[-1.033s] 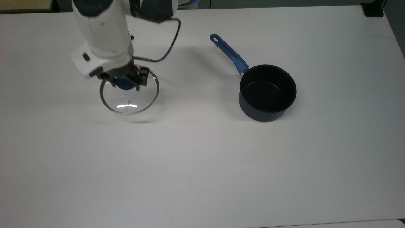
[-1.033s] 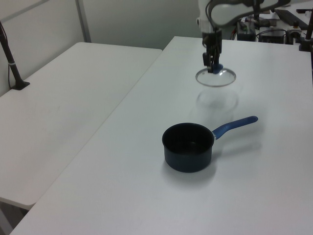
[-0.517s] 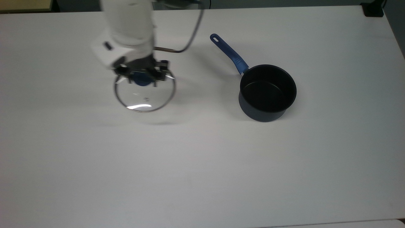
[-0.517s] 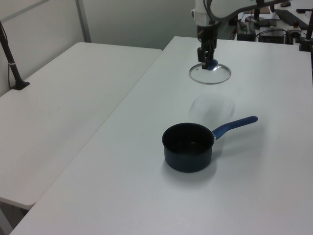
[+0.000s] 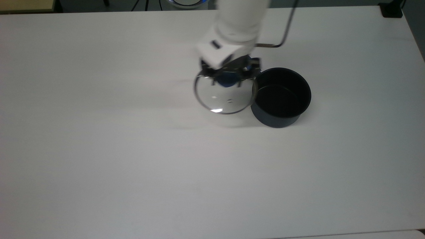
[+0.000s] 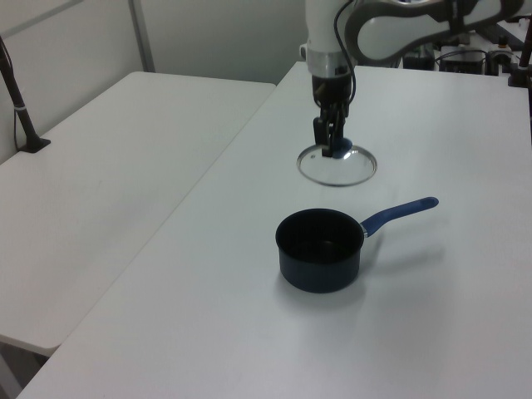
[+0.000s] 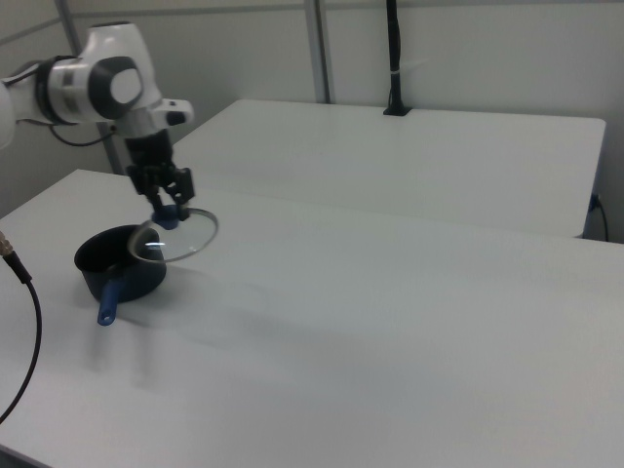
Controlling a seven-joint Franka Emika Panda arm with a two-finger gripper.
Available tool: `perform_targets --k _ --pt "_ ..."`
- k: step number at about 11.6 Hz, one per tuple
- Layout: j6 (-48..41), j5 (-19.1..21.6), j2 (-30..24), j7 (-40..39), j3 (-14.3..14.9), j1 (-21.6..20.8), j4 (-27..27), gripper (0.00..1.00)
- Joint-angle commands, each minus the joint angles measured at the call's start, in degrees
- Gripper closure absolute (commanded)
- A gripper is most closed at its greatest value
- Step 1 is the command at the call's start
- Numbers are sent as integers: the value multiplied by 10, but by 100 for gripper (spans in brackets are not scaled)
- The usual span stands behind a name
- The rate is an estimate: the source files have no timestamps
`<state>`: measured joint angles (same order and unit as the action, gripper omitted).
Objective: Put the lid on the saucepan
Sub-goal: 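Carry the lid over the saucepan and lower it onto the rim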
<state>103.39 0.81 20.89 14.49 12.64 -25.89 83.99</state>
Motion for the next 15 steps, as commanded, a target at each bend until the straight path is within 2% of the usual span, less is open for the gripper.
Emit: perform_targets --k 1,6,15 --pt "-8 8 -1 45 10 -59 -11 64" --pt "28 7 27 100 5 -107 -27 63" --pt "57 5 61 118 -31 -108 -35 63"
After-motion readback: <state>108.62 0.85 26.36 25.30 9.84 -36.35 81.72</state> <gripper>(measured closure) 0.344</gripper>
